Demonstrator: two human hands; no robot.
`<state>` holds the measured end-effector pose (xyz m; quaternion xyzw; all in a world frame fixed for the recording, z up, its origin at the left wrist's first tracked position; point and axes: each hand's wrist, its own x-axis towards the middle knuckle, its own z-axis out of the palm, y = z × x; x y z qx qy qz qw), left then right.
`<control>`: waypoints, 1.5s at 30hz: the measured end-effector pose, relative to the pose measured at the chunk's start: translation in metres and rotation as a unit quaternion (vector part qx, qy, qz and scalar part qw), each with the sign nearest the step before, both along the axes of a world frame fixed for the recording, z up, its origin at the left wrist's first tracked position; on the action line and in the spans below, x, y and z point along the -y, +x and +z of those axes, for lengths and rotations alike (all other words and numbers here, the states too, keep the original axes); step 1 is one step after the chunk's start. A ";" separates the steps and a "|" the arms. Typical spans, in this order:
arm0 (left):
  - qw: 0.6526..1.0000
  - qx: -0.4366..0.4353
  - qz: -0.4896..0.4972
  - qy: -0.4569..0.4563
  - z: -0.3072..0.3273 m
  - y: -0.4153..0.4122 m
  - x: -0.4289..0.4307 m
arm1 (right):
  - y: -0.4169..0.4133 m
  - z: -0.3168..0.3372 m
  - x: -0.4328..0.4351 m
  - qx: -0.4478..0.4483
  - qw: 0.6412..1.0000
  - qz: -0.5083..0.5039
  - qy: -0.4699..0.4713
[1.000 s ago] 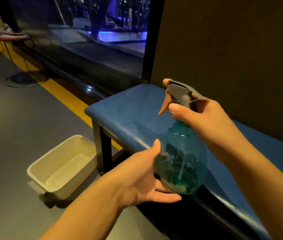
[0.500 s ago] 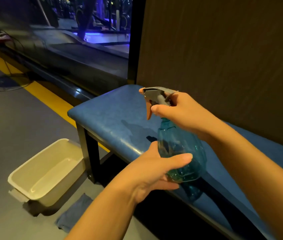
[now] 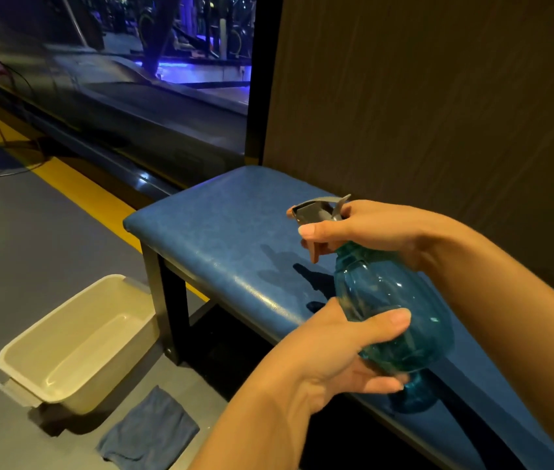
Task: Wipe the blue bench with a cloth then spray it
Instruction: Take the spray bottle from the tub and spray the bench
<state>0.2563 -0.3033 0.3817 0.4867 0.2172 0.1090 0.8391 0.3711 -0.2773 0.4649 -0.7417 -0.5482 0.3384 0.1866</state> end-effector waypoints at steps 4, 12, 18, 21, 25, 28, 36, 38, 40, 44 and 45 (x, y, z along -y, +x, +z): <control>1.000 0.004 -0.009 0.009 0.007 0.007 0.001 | 0.012 0.002 0.001 -0.018 0.998 -0.063 0.004; 0.994 0.028 0.097 0.036 0.006 0.021 0.006 | 0.019 0.005 -0.009 0.048 0.990 -0.125 0.042; 0.990 0.027 0.121 0.063 0.006 0.026 0.009 | 0.020 0.003 -0.006 0.040 0.985 -0.158 0.061; 0.989 0.022 0.118 0.084 0.007 0.027 0.017 | 0.024 0.004 0.000 0.046 0.987 -0.145 0.045; 0.990 0.004 0.095 0.108 0.005 0.033 0.035 | 0.028 0.007 0.017 0.057 0.995 -0.083 0.017; 0.992 -0.018 0.062 0.104 0.005 0.040 0.050 | 0.033 0.006 0.033 0.089 0.994 -0.052 -0.017; 0.983 -0.094 0.015 0.157 0.016 0.062 0.072 | 0.060 0.006 0.073 0.023 0.995 -0.088 0.045; 0.976 -0.096 0.032 0.192 0.018 0.065 0.070 | 0.065 0.009 0.077 -0.032 0.994 -0.089 0.059; 0.975 -0.084 0.041 0.200 0.015 0.066 0.070 | 0.068 0.007 0.076 -0.051 0.993 -0.093 0.052; 0.988 -0.069 0.017 0.140 0.000 0.068 0.073 | 0.071 -0.013 0.069 0.046 0.993 -0.107 0.025; 0.990 -0.067 0.010 0.124 -0.002 0.071 0.072 | 0.073 -0.015 0.069 0.061 0.991 -0.117 0.025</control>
